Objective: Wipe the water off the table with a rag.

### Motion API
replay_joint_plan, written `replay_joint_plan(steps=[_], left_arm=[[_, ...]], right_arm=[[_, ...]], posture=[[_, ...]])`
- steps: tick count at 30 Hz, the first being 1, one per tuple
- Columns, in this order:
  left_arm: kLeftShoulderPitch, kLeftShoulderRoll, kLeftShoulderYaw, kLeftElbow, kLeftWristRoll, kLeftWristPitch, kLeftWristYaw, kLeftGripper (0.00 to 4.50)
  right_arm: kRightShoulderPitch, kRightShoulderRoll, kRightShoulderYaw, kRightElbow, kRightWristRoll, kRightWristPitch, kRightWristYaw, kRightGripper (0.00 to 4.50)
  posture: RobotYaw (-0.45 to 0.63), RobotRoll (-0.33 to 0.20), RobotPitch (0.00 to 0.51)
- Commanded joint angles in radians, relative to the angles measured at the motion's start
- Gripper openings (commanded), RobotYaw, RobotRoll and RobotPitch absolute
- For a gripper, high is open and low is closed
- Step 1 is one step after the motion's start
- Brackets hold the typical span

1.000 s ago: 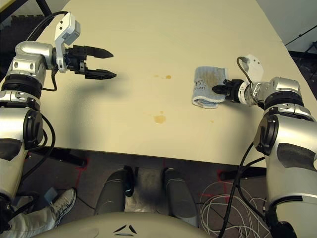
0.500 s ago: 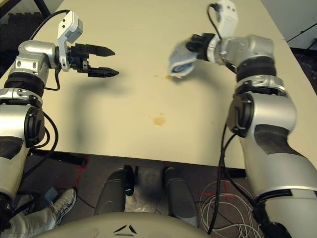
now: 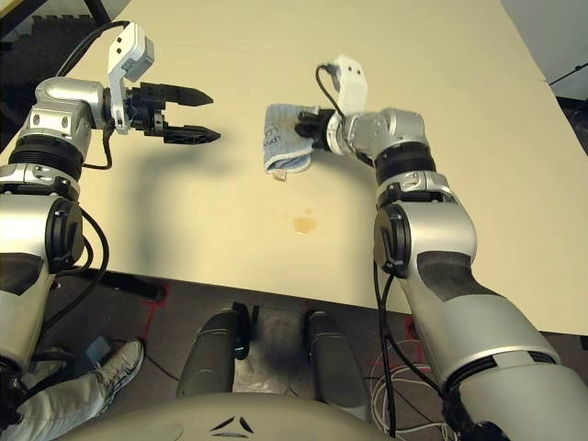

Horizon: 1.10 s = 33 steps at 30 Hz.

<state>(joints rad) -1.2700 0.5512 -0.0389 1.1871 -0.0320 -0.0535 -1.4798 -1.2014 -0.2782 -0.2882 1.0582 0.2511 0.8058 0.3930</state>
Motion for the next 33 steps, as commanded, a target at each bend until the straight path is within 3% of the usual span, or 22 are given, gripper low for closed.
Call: replay_joint_plan(steps=[1, 8, 11, 15, 22, 27, 33], left_arm=[[0.017, -0.008, 0.0, -0.008, 0.005, -0.002, -0.001, 4.5], [0.021, -0.022, 0.002, -0.007, 0.004, -0.003, 0.002, 4.5], [0.016, -0.026, 0.002, -0.001, 0.006, -0.004, 0.007, 4.5], [0.009, -0.031, 0.002, 0.004, 0.007, -0.005, 0.011, 4.5], [0.003, -0.035, 0.003, 0.005, 0.007, -0.007, 0.012, 4.5], [0.01, -0.032, 0.005, -0.002, 0.003, -0.006, 0.007, 4.5], [0.023, -0.022, 0.008, -0.011, 0.0, -0.001, 0.001, 4.5]], right_arm=[[0.028, -0.073, -0.005, -0.026, -0.001, 0.049, -0.019, 0.02], [0.065, -0.202, -0.022, -0.107, 0.008, 0.135, -0.049, 0.02], [0.065, -0.21, -0.033, -0.156, 0.03, 0.164, -0.051, 0.02], [0.064, -0.144, -0.03, -0.323, 0.091, 0.285, -0.038, 0.02], [0.045, 0.071, -0.041, -0.616, 0.208, 0.464, -0.086, 0.02], [0.094, 0.131, 0.015, -0.586, 0.185, 0.438, -0.094, 0.02], [0.152, 0.064, 0.056, -0.429, 0.109, 0.343, -0.119, 0.02]], posture=[[0.05, 0.0, 0.193], [0.02, 0.0, 0.189], [0.02, 0.0, 0.186], [0.01, 0.0, 0.184], [0.01, 0.0, 0.185], [0.03, 0.0, 0.191], [0.05, 0.0, 0.198]])
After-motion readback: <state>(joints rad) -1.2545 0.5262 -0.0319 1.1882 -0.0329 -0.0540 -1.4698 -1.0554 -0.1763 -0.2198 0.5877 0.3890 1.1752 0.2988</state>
